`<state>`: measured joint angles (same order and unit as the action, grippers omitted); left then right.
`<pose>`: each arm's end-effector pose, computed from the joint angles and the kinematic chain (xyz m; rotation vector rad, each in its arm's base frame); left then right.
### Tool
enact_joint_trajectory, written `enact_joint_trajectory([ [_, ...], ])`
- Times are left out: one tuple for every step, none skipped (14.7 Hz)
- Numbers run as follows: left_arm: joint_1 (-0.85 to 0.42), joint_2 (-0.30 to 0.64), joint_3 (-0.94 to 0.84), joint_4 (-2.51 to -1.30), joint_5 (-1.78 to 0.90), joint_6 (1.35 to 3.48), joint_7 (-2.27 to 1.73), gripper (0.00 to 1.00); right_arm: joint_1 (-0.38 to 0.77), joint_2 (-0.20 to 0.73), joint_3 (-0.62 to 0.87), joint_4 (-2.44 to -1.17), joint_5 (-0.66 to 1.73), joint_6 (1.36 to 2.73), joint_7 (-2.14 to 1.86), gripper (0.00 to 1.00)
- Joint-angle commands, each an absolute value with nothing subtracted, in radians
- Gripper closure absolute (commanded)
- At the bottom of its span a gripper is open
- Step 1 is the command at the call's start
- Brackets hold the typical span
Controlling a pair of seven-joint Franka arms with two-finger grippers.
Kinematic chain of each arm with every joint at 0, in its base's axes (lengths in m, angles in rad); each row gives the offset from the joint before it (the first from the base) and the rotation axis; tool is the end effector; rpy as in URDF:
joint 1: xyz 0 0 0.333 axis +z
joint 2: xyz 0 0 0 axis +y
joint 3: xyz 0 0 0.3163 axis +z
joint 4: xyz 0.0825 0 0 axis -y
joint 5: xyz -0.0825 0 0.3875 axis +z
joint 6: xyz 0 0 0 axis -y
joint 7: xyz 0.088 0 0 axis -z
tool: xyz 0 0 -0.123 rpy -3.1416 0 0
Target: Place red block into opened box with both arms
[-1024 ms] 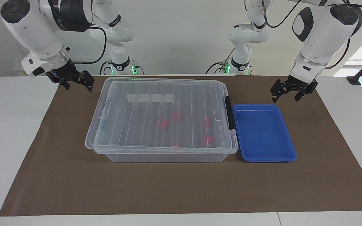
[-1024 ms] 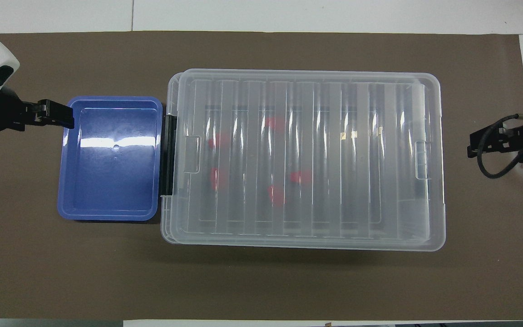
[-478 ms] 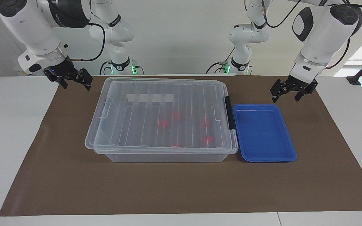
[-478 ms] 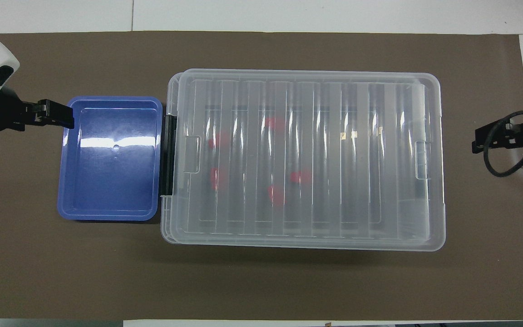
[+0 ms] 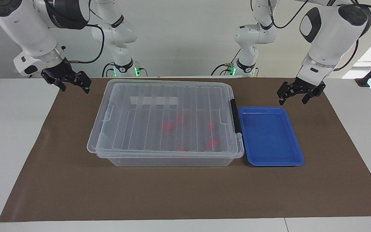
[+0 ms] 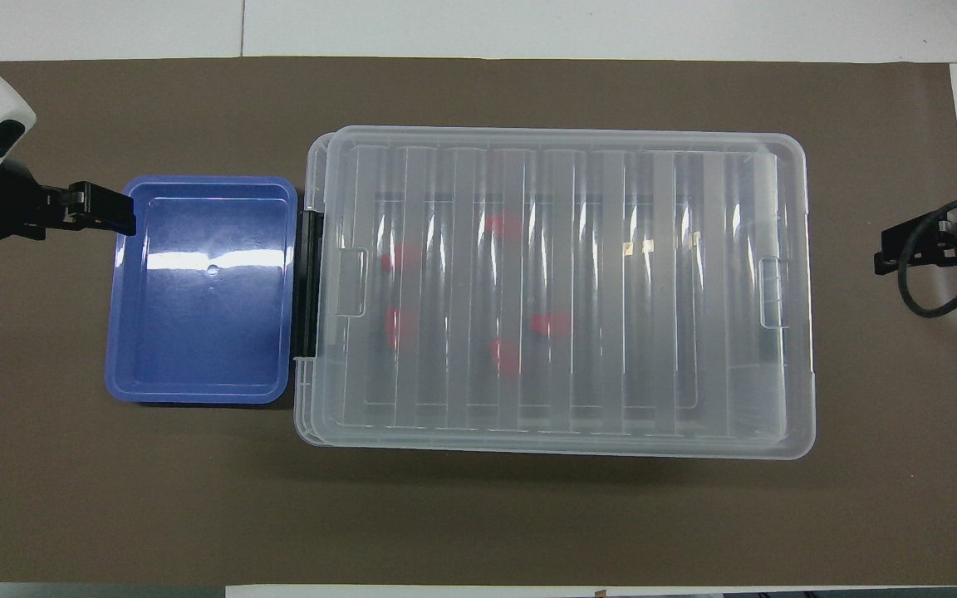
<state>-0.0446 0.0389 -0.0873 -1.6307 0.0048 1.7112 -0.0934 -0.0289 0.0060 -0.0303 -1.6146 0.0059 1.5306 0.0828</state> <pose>0.5766 -0.0751 0.5706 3.1370 -0.0611 0.0653 0.5512 -0.0319 0.5815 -3.1259 0.2224 0.1412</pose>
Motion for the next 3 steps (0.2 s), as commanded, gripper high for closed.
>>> enact_joint_trajectory([
  [-0.031, 0.008, -0.094, -1.671, -0.006, 1.732, -0.080, 0.00, -0.032, 0.012, -0.025, -1.600, 0.003, 1.542, 0.067, 0.00],
  [-0.031, 0.008, -0.094, -1.671, -0.006, 1.732, -0.080, 0.00, -0.032, 0.012, -0.025, -1.601, 0.003, 1.540, 0.067, 0.00],
  [-0.031, 0.008, -0.094, -1.671, -0.006, 1.732, -0.078, 0.00, -0.032, 0.012, -0.025, -1.601, 0.003, 1.539, 0.067, 0.00],
])
